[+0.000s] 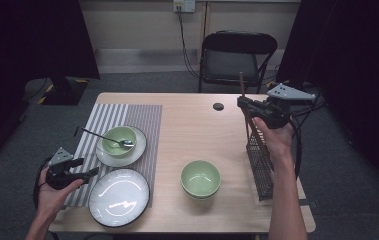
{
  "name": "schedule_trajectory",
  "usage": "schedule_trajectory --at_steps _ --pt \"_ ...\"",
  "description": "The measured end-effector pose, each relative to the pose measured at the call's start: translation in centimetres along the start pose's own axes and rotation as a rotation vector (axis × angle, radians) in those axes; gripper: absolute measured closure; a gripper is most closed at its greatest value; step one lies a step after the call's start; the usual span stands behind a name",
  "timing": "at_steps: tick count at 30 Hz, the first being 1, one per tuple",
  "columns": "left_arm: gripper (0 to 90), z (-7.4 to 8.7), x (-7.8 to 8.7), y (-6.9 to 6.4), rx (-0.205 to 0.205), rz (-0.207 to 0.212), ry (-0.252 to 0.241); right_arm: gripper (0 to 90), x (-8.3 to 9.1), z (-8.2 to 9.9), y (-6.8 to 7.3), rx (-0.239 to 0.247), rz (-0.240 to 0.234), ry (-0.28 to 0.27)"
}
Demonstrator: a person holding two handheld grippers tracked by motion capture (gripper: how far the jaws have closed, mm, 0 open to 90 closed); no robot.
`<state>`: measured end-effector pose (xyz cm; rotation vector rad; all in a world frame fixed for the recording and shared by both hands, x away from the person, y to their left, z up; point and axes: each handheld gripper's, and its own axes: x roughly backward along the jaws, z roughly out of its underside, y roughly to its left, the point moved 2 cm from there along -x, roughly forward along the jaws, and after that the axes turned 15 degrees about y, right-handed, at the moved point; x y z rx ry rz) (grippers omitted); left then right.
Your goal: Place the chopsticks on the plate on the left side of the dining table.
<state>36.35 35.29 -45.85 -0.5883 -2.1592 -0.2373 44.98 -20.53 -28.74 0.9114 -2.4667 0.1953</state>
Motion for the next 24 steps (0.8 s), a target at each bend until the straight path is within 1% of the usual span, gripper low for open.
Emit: schedule_trajectory --at_steps 1,2,4,5,8,10,12,13,14,15,16,17,18,19,20,21,23,24 --pt "25.3 -0.1 0.2 -0.5 -0.024 0.009 -0.008 85.0 -0.2 0.0 0.1 -0.003 -0.006 0.004" --pt "24.5 -0.1 0.4 -0.8 -0.040 0.016 -0.008 85.0 -0.5 0.1 0.3 -0.002 -0.013 0.006" --pt "24.3 -0.4 0.6 -1.6 -0.055 0.042 -0.025 85.0 -0.9 0.1 0.5 -0.002 -0.019 0.007" --pt "24.4 -0.6 0.7 -2.1 -0.062 0.067 -0.034 85.0 -1.0 0.1 0.6 -0.004 -0.026 0.007" --pt "24.2 -1.1 0.7 -3.1 -0.084 0.092 -0.039 85.0 -1.6 0.1 1.2 -0.003 -0.039 0.008" --pt "23.8 -1.4 0.6 -3.8 -0.096 0.105 -0.040 85.0 -1.9 0.1 1.6 -0.002 -0.050 0.006" --pt "23.5 -1.8 0.2 -4.7 -0.117 0.126 -0.039 85.0 -2.1 0.1 1.9 -0.003 -0.059 0.003" --pt "23.6 -2.0 0.0 -5.2 -0.125 0.130 -0.036 85.0 -2.2 0.1 2.0 -0.002 -0.065 0.002" --pt "23.6 -2.3 -0.3 -5.6 -0.137 0.141 -0.035 85.0 -2.4 0.1 2.2 0.001 -0.070 0.003" --pt "23.6 -2.6 -0.6 -5.9 -0.139 0.159 -0.033 85.0 -2.5 0.1 2.4 -0.001 -0.075 0.005" --pt "23.5 -2.9 -0.9 -6.3 -0.147 0.159 -0.027 85.0 -2.6 0.0 2.6 -0.002 -0.079 0.005" --pt "23.2 -3.3 -1.1 -6.8 -0.164 0.146 -0.022 85.0 -2.8 0.0 2.8 0.002 -0.086 0.006" --pt "22.3 -3.6 -1.2 -7.0 -0.174 0.154 -0.023 85.0 -3.0 0.0 3.1 0.003 -0.093 0.007" --pt "22.3 -4.1 -1.4 -7.5 -0.167 0.185 -0.031 85.0 -3.1 -0.1 3.3 0.006 -0.096 0.009" --pt "24.3 -4.5 -1.5 -7.7 -0.174 0.189 -0.032 85.0 -3.4 -0.1 3.6 0.008 -0.103 0.011" --pt "25.3 -5.0 -1.6 -8.0 -0.175 0.191 -0.046 85.0 -3.5 -0.2 3.8 0.008 -0.105 0.009" --pt "23.6 -5.9 -1.8 -8.4 -0.176 0.217 -0.071 85.0 -3.9 -0.3 4.4 0.000 -0.113 0.001" --pt "23.6 -6.3 -1.9 -8.7 -0.177 0.220 -0.075 85.0 -4.1 -0.3 4.6 0.002 -0.123 -0.002"
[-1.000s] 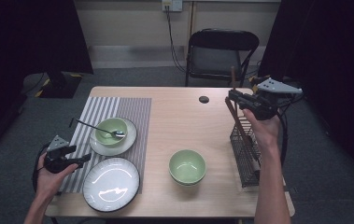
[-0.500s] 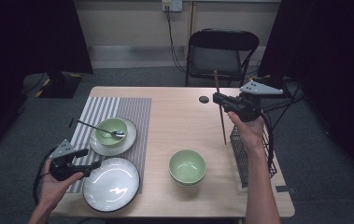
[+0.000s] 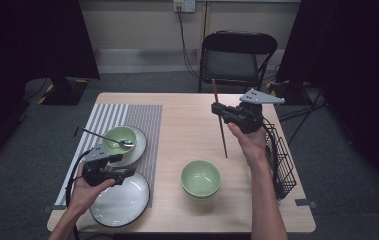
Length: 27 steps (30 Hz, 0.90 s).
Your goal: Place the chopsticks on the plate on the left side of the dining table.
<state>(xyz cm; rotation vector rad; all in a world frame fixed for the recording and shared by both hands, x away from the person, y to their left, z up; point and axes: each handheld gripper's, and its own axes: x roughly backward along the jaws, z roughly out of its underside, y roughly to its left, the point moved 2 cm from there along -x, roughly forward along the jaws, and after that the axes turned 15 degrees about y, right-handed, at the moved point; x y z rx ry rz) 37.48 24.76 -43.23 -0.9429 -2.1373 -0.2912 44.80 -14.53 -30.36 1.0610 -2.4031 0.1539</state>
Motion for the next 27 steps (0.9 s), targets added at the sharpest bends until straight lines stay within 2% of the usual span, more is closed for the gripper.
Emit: schedule_trajectory --at_steps 2,3,8,12,16,18,21,23,24,27 --pt "23.6 -0.8 -0.3 -0.3 -0.017 0.013 -0.017 85.0 -0.6 -0.1 0.6 0.010 -0.013 0.006" --pt "23.6 -1.3 -0.4 -0.6 -0.041 0.022 -0.022 85.0 -0.8 -0.2 0.7 0.012 -0.018 0.008" --pt "25.6 -2.4 -0.8 -1.1 -0.061 0.043 -0.041 85.0 -1.8 -0.8 1.8 0.022 -0.048 0.013" --pt "26.5 -3.7 -1.1 -1.4 -0.057 0.071 -0.070 85.0 -2.3 -1.5 2.7 0.032 -0.069 0.003" --pt "27.6 -4.8 -1.2 -1.8 -0.097 0.053 -0.075 85.0 -2.8 -2.0 3.5 0.041 -0.089 0.003" --pt "30.1 -5.4 -1.3 -2.2 -0.109 0.059 -0.085 85.0 -3.2 -2.2 4.0 0.052 -0.102 0.007" --pt "31.0 -6.2 -1.6 -2.7 -0.102 0.101 -0.110 85.0 -3.7 -2.4 4.5 0.058 -0.123 0.006" --pt "32.4 -6.6 -1.7 -3.0 -0.089 0.168 -0.134 85.0 -4.2 -2.6 4.8 0.056 -0.135 0.005" --pt "35.5 -6.8 -1.6 -3.2 -0.091 0.179 -0.131 85.0 -4.4 -2.6 5.0 0.054 -0.143 0.003" --pt "33.1 -7.5 -1.6 -4.1 -0.121 0.181 -0.124 85.0 -4.9 -3.0 5.6 0.063 -0.162 0.001"
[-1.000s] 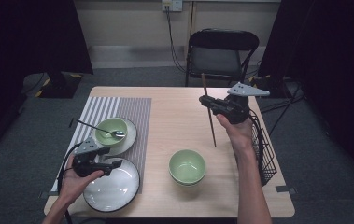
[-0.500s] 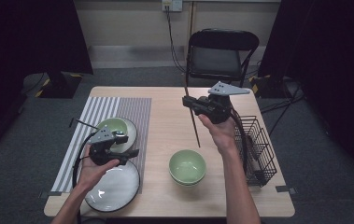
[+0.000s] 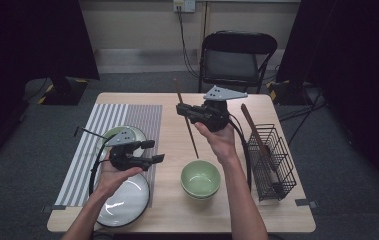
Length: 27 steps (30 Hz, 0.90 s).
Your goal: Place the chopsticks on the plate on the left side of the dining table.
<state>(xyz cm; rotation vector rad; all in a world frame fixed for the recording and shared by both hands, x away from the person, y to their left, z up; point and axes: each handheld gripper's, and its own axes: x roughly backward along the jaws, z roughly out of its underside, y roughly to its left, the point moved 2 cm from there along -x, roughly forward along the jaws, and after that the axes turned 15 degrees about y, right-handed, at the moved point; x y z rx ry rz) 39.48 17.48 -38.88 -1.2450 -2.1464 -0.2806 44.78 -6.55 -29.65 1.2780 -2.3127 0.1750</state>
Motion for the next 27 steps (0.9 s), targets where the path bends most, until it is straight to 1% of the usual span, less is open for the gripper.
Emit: schedule_trajectory --at_steps 4,6,8,9,10,11,12,13,14,15,17,18,20,21,23,24,25,27 --pt "33.7 -1.2 0.0 -0.3 0.015 0.042 -0.059 85.0 -0.8 -0.7 0.9 0.013 -0.024 -0.009" --pt "36.9 -1.6 -0.2 -0.1 0.014 0.089 -0.081 85.0 -1.2 -0.9 1.3 0.012 -0.031 -0.014" --pt "37.7 -1.8 -0.3 -0.1 0.006 0.084 -0.084 85.0 -1.6 -1.0 1.7 0.009 -0.045 -0.020" --pt "37.7 -1.8 -0.4 -0.1 0.008 0.088 -0.091 85.0 -1.8 -1.0 1.9 0.010 -0.052 -0.022" --pt "38.1 -1.8 -0.5 -0.1 0.008 0.102 -0.097 85.0 -2.0 -1.0 2.0 0.013 -0.058 -0.023" --pt "40.2 -1.8 -0.5 0.0 -0.002 0.097 -0.092 85.0 -2.5 -0.9 2.3 0.014 -0.066 -0.016" --pt "42.0 -1.8 -0.6 -0.1 -0.002 0.094 -0.093 85.0 -2.8 -0.9 2.5 0.012 -0.073 -0.011" --pt "42.7 -1.7 -0.6 -0.1 -0.006 0.091 -0.096 85.0 -3.1 -0.8 2.7 0.013 -0.077 -0.009" --pt "44.8 -1.7 -0.6 -0.1 -0.009 0.098 -0.108 85.0 -3.3 -0.8 2.8 0.012 -0.086 -0.008" --pt "47.2 -1.7 -0.6 -0.1 -0.008 0.099 -0.115 85.0 -3.7 -0.8 3.2 0.013 -0.098 -0.009" --pt "48.5 -1.6 -0.8 -0.1 -0.010 0.092 -0.115 85.0 -4.2 -0.6 3.7 0.003 -0.137 -0.022" --pt "52.6 -1.5 -0.7 0.0 -0.018 0.079 -0.112 85.0 -4.5 -0.6 4.0 0.002 -0.148 -0.020" --pt "58.7 -1.3 -0.6 0.1 -0.015 0.076 -0.109 85.0 -5.2 -0.5 4.5 0.011 -0.161 -0.010" --pt "62.2 -1.2 -0.4 0.3 -0.021 0.062 -0.109 85.0 -5.4 -0.4 4.7 0.012 -0.168 -0.007" --pt "70.1 -1.0 -0.1 0.4 -0.024 0.047 -0.130 85.0 -5.6 -0.4 5.0 0.013 -0.182 -0.002" --pt "70.9 -0.9 0.2 0.5 -0.033 0.038 -0.130 84.9 -5.7 -0.4 5.0 0.012 -0.185 -0.002" --pt "72.1 -0.8 0.4 0.7 -0.029 0.037 -0.133 84.9 -5.6 -0.4 5.0 0.011 -0.188 -0.006" --pt "75.6 -0.6 0.7 1.0 -0.027 0.020 -0.132 84.9 -5.3 -0.4 4.9 0.013 -0.186 -0.012"
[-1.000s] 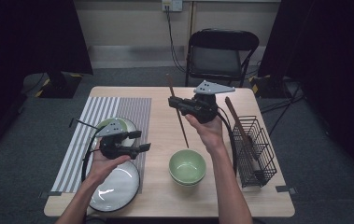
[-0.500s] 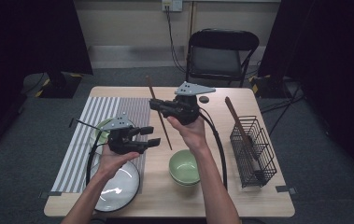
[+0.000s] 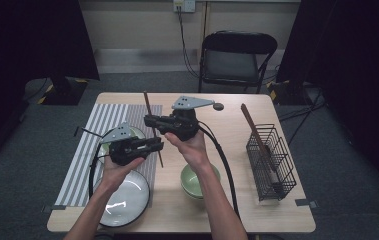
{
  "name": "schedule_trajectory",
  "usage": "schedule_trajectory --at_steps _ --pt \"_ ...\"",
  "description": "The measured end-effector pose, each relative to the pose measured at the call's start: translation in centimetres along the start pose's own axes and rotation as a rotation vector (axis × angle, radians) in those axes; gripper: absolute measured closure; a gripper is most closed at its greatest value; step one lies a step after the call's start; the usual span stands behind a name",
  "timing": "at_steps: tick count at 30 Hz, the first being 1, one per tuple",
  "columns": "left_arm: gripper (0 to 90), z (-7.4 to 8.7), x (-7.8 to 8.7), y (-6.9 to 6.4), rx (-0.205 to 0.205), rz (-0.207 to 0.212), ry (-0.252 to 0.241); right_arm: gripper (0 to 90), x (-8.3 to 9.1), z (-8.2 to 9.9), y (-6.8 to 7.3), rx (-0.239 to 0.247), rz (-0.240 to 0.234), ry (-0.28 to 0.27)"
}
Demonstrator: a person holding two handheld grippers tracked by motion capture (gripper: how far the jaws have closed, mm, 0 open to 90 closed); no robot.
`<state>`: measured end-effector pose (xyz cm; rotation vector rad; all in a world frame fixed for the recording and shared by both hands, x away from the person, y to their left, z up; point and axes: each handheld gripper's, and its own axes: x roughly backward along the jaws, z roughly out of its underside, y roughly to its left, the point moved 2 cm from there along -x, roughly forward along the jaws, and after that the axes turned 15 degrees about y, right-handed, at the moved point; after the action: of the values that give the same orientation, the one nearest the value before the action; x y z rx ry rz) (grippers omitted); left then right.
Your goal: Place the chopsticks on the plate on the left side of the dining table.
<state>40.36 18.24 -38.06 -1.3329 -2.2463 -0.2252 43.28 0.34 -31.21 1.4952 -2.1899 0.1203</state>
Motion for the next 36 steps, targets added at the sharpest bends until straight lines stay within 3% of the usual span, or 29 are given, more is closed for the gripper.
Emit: schedule_trajectory --at_steps 6,14,19,25,27,29,36 --pt "79.3 0.3 0.6 0.5 -0.005 0.004 -0.004 84.9 0.9 0.2 -0.3 -0.007 -0.006 -0.009" --pt "81.3 0.3 0.3 0.4 0.017 0.018 -0.014 84.9 0.3 0.2 0.1 0.007 -0.012 0.009" --pt "84.6 0.3 0.2 0.4 0.014 0.046 -0.017 84.9 0.0 0.0 0.2 0.015 -0.012 0.020" --pt "85.1 0.4 0.2 0.5 0.004 0.043 -0.006 84.4 -0.1 0.0 0.2 0.025 -0.017 0.031" --pt "85.2 0.4 0.2 0.4 0.006 0.042 -0.002 80.1 0.0 0.0 0.2 0.028 -0.021 0.039" --pt "85.2 0.4 0.1 0.4 0.004 0.044 -0.005 69.8 0.2 0.1 0.2 0.034 -0.014 0.047" --pt "85.2 0.4 0.5 0.8 0.017 0.040 -0.007 55.4 1.7 0.8 -0.3 0.042 0.001 0.052"
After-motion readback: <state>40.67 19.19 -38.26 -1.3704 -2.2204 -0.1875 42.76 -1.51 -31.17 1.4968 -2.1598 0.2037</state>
